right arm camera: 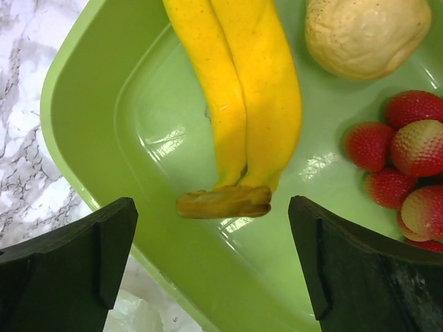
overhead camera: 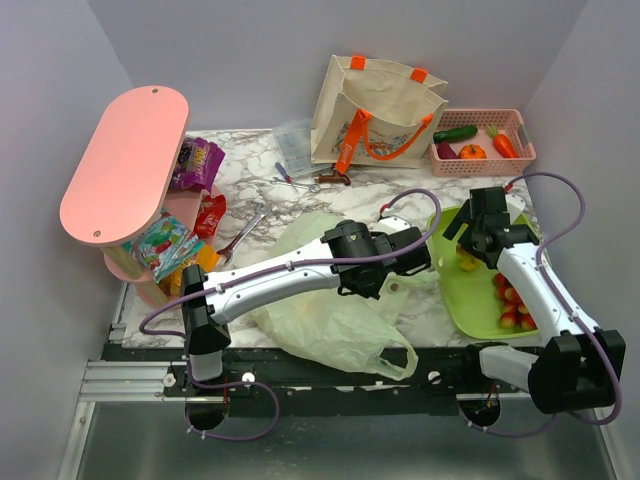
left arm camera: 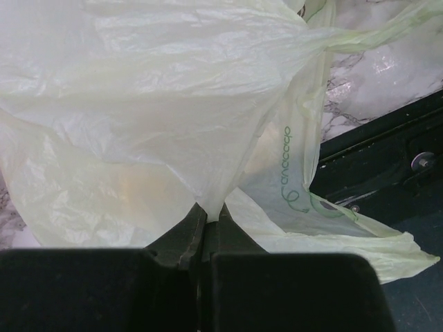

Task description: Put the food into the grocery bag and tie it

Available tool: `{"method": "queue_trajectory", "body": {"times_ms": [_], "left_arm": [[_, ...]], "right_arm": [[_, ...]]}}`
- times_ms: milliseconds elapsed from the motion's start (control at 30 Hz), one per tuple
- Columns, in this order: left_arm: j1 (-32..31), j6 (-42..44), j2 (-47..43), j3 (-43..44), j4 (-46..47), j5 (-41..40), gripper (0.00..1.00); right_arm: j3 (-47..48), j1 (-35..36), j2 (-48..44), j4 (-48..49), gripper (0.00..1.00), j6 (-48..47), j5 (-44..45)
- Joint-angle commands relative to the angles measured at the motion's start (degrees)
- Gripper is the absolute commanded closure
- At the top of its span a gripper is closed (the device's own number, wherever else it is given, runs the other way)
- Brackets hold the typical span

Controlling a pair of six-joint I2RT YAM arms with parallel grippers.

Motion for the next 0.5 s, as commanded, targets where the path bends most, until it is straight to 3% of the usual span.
{"method": "queue_trajectory", "body": {"times_ms": [0,300,467], "left_arm": [[0.4,-1.1,-2.2,-1.2,1.6,0.8,1.00],[0.7,-1.3,-2.5,-2.3,2.6,1.2,1.00],[1.0,-1.4,-2.7,-2.3,2.5,1.0,1.00]], "right_arm": [[-1.3,-0.3,1.2,3.4,0.00,-0.4,-1.7],[-3.4,-0.3,1.9,4.8,0.20,-0.1,-2.5],[-3.7,-0.3,1.5,5.0,0.43,-0.1,-2.6]]}}
